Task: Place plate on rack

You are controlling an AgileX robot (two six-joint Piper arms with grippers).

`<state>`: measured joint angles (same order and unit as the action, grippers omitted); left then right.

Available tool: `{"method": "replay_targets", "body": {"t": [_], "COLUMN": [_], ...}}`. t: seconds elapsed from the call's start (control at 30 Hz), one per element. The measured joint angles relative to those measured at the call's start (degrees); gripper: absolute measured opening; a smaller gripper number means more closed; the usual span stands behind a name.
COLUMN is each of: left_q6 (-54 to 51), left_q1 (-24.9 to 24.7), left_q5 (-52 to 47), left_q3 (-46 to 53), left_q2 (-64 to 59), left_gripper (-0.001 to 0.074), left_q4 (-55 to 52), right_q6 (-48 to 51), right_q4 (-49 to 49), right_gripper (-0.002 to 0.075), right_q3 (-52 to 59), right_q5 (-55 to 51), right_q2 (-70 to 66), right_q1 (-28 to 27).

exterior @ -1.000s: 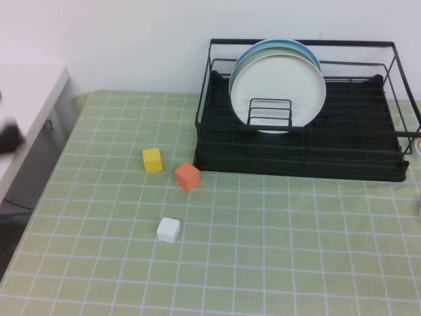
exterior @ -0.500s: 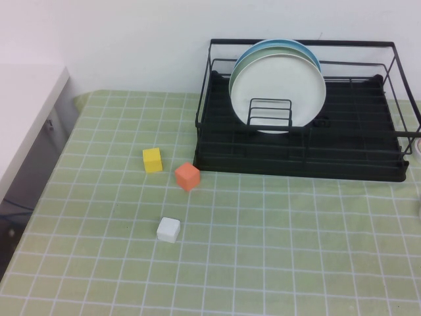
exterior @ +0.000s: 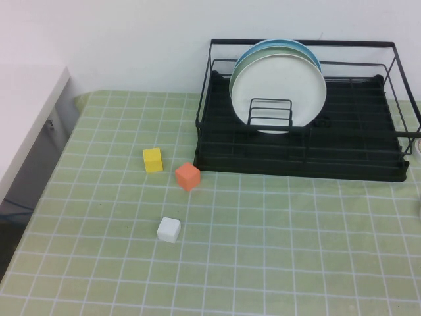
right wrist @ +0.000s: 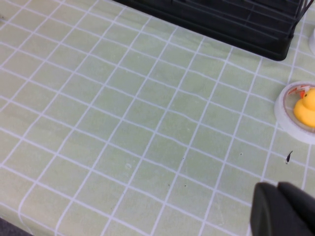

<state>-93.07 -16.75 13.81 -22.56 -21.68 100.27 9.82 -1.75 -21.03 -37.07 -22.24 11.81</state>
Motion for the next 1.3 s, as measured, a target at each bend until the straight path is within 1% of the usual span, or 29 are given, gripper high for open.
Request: {"method": "replay_targets", "body": {"t": [0.13, 0.47, 0.67, 1.1, 1.23, 1.3], "left_q6": [-0.73, -1.41, -1.54, -0.65, 2.57, 10.92], "left_q1": [1.32, 9.00, 9.37, 9.47, 9.60, 9.60], "left_q5": [-1.68, -7.81, -8.54, -8.54, -8.54, -8.66], "left_q3": [3.49, 14.83, 18.33, 18.60, 18.60, 18.60], "left_q2": [6.26, 19.96, 22.27, 22.39, 22.39, 22.39], "left_gripper": [-0.0001, -0.0001, -0.0001, -0.0001, -0.0001, -0.0001], "left_q4": [0.00, 0.00, -0.04, -0.14, -1.52, -9.91], "right_q6": [0.00, 0.00, 0.00, 0.00, 0.00, 0.00], "right_q4": [0.00, 0.00, 0.00, 0.00, 0.00, 0.00], "right_gripper": [0.0001, 0.0000, 0.0000, 0.0000, 0.0000, 0.0000], "right_q3": [0.00, 0.00, 0.00, 0.13, 0.13, 0.17], "right_q5": [-0.22, -0.30, -0.44, -0.57, -0.57, -0.61], "right_q2": [0.00, 0.00, 0.00, 0.00, 0.00, 0.00], "right_q1": [0.00, 0.00, 0.00, 0.00, 0.00, 0.00]}}
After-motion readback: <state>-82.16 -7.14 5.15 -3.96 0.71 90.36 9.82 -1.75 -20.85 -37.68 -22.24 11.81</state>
